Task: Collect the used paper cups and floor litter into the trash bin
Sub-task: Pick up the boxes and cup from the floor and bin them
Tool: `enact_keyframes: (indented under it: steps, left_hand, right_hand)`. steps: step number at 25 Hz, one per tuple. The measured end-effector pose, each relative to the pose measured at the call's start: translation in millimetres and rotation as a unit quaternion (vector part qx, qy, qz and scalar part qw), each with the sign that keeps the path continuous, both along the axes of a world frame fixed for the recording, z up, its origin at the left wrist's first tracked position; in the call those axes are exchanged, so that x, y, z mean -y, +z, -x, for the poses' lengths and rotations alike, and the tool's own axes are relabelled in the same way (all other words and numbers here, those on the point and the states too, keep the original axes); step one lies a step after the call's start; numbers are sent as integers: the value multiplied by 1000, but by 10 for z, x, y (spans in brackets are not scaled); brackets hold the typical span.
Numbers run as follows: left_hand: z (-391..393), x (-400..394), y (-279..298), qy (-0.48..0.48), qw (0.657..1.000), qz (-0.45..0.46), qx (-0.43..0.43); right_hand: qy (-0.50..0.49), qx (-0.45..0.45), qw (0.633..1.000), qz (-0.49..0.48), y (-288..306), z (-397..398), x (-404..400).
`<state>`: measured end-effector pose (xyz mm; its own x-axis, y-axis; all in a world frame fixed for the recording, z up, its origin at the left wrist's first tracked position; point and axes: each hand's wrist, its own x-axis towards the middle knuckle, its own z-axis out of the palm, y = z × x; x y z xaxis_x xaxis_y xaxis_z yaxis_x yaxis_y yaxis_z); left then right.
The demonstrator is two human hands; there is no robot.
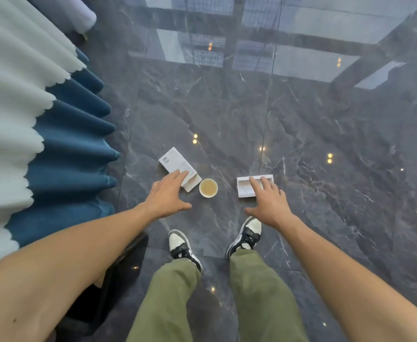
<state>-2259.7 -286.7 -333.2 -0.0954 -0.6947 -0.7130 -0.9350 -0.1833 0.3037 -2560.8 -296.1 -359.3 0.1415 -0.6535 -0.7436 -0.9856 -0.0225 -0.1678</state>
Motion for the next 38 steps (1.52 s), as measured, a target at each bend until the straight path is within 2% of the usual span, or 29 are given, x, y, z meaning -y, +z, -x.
enact_keyframes:
  steps: [3, 5, 9, 12, 16, 19, 21, 23, 27, 29, 32, 35, 37, 38]
  left_hand:
    - [-158, 251, -1046, -33, 999, -1, 14]
    - [-250, 368, -1490, -45, 999, -5, 25]
    - [-456, 625, -2977, -67, 997, -7, 35]
    - [-535, 758, -3860, -144, 987, -19, 71]
    - [-616, 853, -4616, -314, 937, 4, 156]
    - [-601, 948, -4759, -389, 895, 54, 212]
    - [-640, 990, -4745, -397, 886, 79, 226]
    - [-726, 956, -4703, -352, 901, 85, 240]
    - [-866, 903, -4536, -231, 951, 80, 191]
    - [-884, 921, -4359, -167, 972, 77, 147]
    - [-862, 1009, -4057, 26, 994, 98, 46]
    - [-753, 1183, -3796, 224, 965, 111, -77]
    - [-665, 1295, -3678, 309, 930, 111, -167]
    - [-622, 1337, -3642, 343, 908, 114, -210]
  right_hand:
    - [7, -16, 1000, 6, -1022, -61, 150]
    - [8, -31, 999, 4, -1470, -44, 207]
    - [34, -70, 997, 9, -2977, -51, 392]
    - [71, -122, 990, 21, -3753, -16, 448]
    - [130, -199, 970, 55, -4400, 120, 506]
    - [145, -225, 955, 126, -4631, 183, 439]
    - [145, -217, 957, 129, -4629, 143, 430]
    - [128, -204, 962, 133, -4560, 83, 408]
    - [-12, -119, 978, 173, -4192, 33, 555]
    - [-111, -67, 970, 204, -3906, 4, 757]
    - [-235, 17, 941, 244, -3434, -137, 1083]
    - [-385, 153, 876, 248, -3060, -441, 1288]
    - [-452, 250, 827, 223, -2934, -717, 1352]
    - [-465, 280, 814, 208, -2901, -847, 1364]
